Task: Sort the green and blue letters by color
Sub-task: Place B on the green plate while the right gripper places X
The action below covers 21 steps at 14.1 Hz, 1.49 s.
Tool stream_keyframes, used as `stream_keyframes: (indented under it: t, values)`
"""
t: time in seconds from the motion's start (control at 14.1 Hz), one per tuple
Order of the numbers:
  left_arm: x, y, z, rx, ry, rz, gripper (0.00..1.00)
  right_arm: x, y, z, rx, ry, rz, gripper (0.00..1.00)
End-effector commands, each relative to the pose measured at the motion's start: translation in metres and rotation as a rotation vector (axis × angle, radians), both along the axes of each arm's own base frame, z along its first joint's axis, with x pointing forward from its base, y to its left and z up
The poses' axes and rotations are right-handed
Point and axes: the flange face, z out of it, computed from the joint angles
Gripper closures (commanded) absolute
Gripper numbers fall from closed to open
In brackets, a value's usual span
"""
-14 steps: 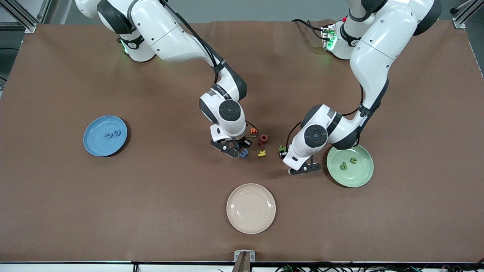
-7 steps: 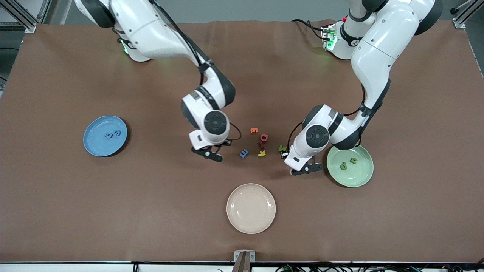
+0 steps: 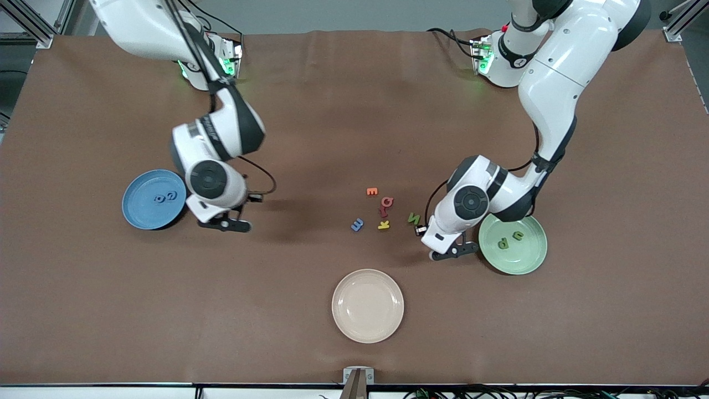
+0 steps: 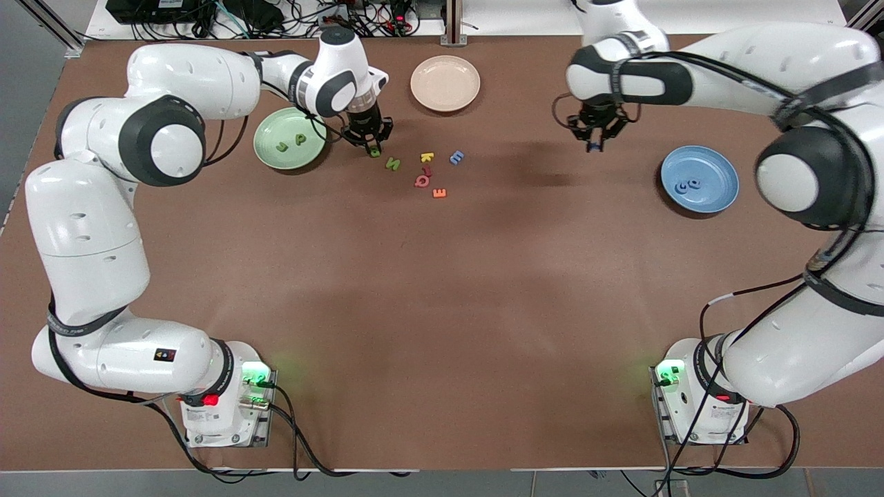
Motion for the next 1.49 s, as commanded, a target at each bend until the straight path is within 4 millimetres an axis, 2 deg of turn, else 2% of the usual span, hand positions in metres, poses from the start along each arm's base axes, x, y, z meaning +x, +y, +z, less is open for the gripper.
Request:
stream_keyframes:
  t: [0.0,0.28,0.64,0.71,0.78,0.85,1.0,1.14,1.21,1.35,1.42]
  values:
    - [0.002,0.025,0.03,0.039,-0.005,-0.054,0.85,-0.044,-0.062,-0.002,0.05,-0.023,0.09,1.0]
    - [-0.001,0.075,0.048,0.06,0.003,-0.133,0.85,-0.059,-0.126,-0.016,0.071,-0.035,0.159,1.0]
    - [-0.001,0.125,0.036,0.07,0.031,-0.182,0.85,-0.057,-0.196,-0.026,0.12,-0.034,0.23,0.99]
    - [-0.001,0.137,0.033,0.082,0.032,-0.183,0.85,-0.057,-0.211,-0.025,0.127,-0.036,0.24,0.95]
    - [-0.002,0.143,0.03,0.09,0.034,-0.189,0.85,-0.055,-0.225,-0.024,0.129,-0.039,0.225,0.58]
    - [0.0,0.148,0.03,0.094,0.031,-0.197,0.85,-0.056,-0.233,-0.024,0.13,-0.04,0.208,0.01]
    - [-0.001,0.157,0.027,0.095,0.033,-0.215,0.85,-0.056,-0.236,-0.024,0.13,-0.037,0.203,0.0]
    - [-0.005,0.163,0.02,0.09,0.032,-0.218,0.85,-0.053,-0.228,-0.021,0.13,-0.039,0.2,0.0]
    - [-0.009,0.162,0.016,0.09,0.029,-0.228,0.84,-0.052,-0.217,-0.021,0.128,-0.039,0.194,0.0]
    - [-0.013,0.172,0.012,0.094,0.028,-0.227,0.84,-0.045,-0.176,-0.013,0.1,-0.058,0.136,0.0]
    - [-0.014,0.172,0.013,0.099,0.026,-0.234,0.82,-0.041,-0.147,-0.009,0.084,-0.076,0.1,0.0]
